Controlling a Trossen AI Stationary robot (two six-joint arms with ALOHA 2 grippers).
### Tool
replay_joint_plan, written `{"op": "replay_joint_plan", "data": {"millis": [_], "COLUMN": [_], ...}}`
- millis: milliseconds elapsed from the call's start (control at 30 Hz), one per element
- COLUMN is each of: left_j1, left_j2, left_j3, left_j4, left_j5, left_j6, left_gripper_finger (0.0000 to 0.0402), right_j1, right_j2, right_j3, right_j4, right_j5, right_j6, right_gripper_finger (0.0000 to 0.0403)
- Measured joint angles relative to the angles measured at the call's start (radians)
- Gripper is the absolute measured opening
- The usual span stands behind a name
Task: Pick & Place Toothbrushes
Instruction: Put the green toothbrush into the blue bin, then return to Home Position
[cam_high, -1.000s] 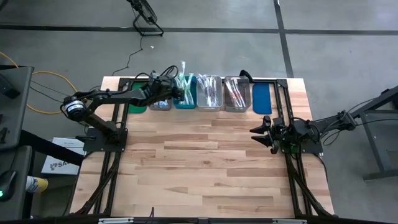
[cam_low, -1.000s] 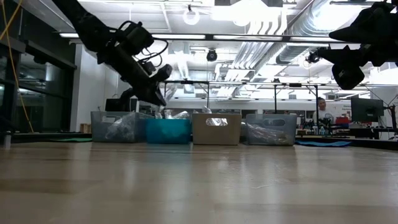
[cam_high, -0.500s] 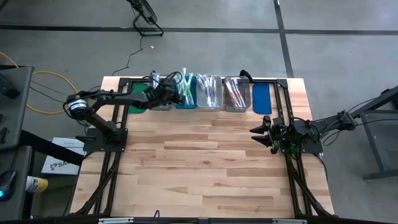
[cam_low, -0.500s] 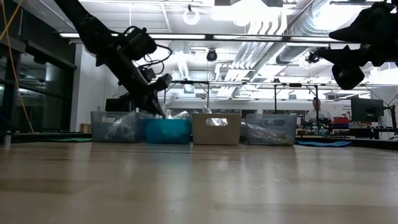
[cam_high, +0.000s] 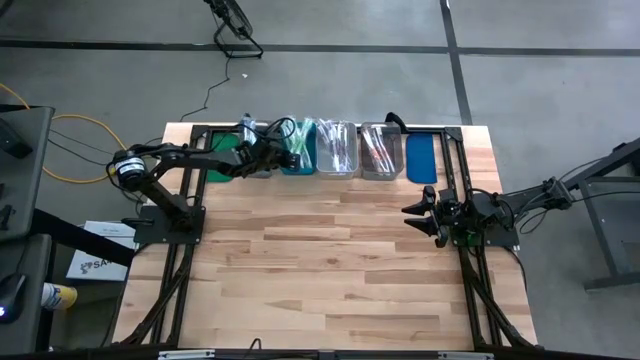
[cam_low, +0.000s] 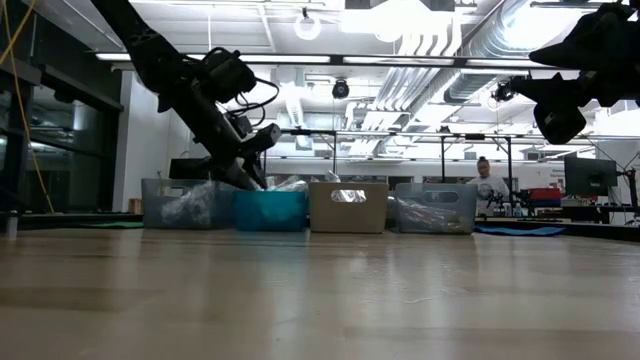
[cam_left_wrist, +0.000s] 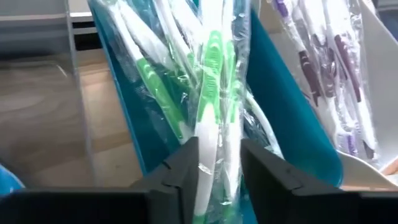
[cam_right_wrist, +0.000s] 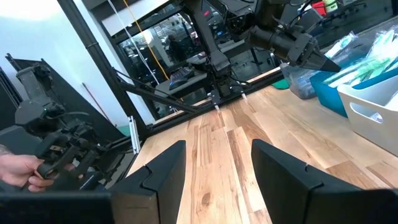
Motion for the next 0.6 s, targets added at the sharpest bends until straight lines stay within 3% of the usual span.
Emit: {"op": "replay_joint_plan", "data": {"millis": [167,300,600], "left_j1": [0.000,0.000,-0.072], "left_j2": [0.000,-0.012,-0.083], "left_j3": [0.001,-0.003,-0.003], "left_j4": [0.019,0.117,0.423], "left_j5": [0.007,0.051,0.241], "left_j6": [0.011,0.104,0.522], "left_gripper_finger": [0.0161,0.0182,0.0185], "right_j1": [0.000,0.000,0.000], "right_j2": [0.000,0.000,0.000], "right_j3": [0.000,0.000,0.000], "right_j4": [0.000,0.000,0.000], "right_j5": [-0.001,-0.001,-0.001], "right_j6": [0.000,0.000,0.000], "right_gripper_finger": [0.0176,0.0176,0.0176]}}
